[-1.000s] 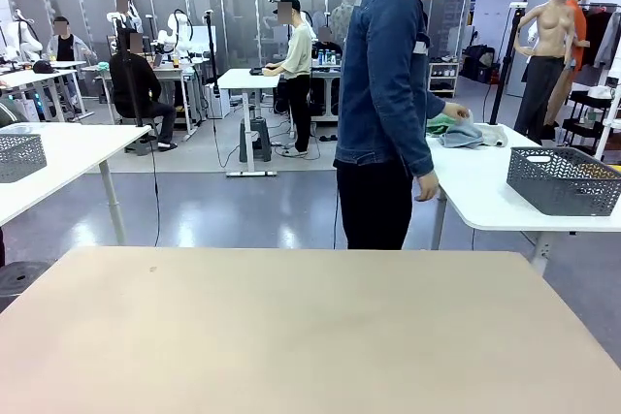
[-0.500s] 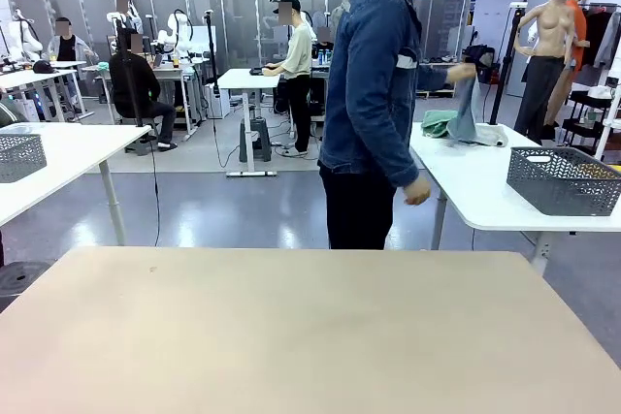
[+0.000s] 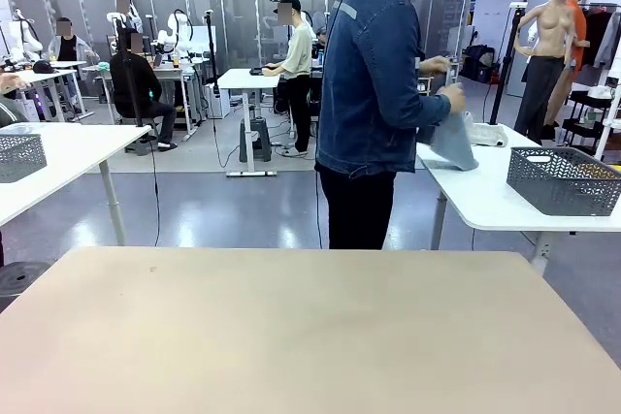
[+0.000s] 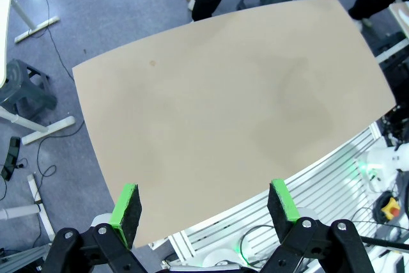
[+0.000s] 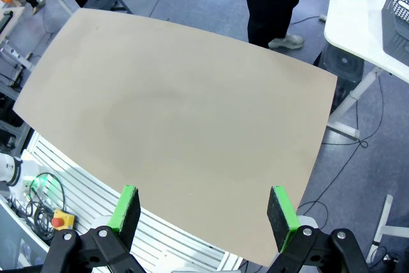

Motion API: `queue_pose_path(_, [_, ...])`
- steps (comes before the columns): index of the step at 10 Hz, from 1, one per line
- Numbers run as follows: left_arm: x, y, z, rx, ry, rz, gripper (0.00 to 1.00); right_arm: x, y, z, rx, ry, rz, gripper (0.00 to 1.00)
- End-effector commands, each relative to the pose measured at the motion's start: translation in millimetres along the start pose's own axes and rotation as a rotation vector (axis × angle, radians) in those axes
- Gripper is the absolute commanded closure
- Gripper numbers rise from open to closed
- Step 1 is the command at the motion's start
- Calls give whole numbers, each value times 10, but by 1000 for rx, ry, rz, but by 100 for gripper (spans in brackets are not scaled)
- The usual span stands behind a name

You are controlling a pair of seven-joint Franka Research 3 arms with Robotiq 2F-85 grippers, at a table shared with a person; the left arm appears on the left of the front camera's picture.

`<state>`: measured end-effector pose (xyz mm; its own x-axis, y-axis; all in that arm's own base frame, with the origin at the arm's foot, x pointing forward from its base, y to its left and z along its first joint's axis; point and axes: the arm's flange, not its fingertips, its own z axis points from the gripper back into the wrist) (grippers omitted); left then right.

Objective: Fold the towels and place them in the basket.
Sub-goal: When a person lays out a Towel with hook on the table, fold it in half twice.

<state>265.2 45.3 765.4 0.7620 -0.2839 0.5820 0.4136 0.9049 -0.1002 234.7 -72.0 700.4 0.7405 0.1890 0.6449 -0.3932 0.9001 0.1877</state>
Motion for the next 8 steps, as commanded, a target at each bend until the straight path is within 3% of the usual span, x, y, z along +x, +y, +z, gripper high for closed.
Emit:
queue_pose_path(1, [5,-12,1,-5,-2,-7,0,13,8,-6,5,-6,-1,0])
queue_pose_path(8, [5,-12,1,-5,-2,-7,0,13,8,-6,5,-6,-1,0])
